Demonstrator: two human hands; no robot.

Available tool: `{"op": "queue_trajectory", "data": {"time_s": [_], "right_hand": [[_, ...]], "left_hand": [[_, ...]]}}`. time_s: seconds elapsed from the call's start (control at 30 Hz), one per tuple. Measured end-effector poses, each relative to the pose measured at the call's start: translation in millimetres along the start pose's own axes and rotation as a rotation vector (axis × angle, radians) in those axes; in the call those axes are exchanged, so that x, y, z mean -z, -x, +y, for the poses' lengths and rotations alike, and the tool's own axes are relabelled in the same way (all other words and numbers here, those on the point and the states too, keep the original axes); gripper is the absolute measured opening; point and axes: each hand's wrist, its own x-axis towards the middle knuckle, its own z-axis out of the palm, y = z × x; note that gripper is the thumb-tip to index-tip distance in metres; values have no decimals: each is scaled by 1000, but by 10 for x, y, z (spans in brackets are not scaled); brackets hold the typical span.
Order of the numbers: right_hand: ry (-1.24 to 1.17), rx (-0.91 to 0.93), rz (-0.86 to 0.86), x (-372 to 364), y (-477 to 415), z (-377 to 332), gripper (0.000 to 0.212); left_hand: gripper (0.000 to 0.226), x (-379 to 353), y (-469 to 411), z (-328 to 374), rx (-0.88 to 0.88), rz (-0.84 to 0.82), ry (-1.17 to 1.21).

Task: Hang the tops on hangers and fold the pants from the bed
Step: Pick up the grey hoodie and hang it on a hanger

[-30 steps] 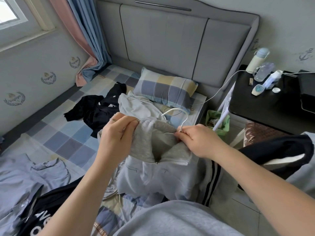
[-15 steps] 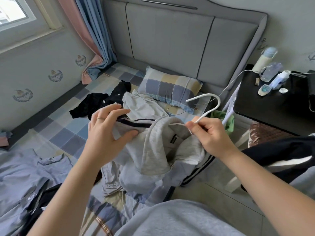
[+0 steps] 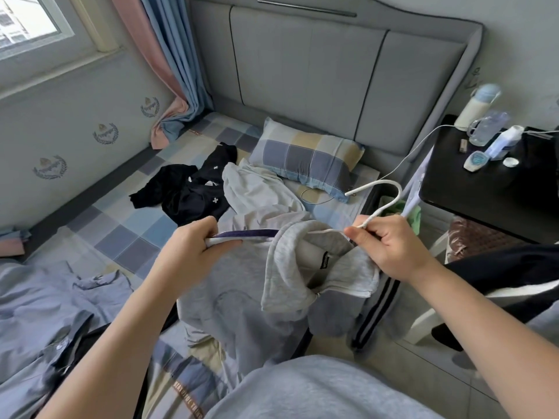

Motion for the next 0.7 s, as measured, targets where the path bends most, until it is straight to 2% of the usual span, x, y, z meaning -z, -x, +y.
{"op": "queue_trajectory", "data": {"time_s": [0.13, 0.27, 0.33, 0.47, 0.57, 0.7], "right_hand": [[28, -12, 24, -2, 6, 63, 50], [54, -46, 59, -96, 41, 89, 52], [2, -82, 95, -146, 50, 75, 51], [-212, -127, 128, -170, 46, -2, 51], [-240, -117, 95, -202, 51, -84, 50], [-224, -114, 105, -246, 62, -122, 46]], "left_hand": [[50, 102, -29, 9, -51, 87, -58], [45, 141, -53, 81, -71, 33, 12], [43, 107, -32, 152, -98, 6, -14], [26, 232, -61, 134, -42, 89, -14], [8, 281, -69, 72, 19, -39, 125], [30, 228, -28, 68, 92, -313, 265]]}}
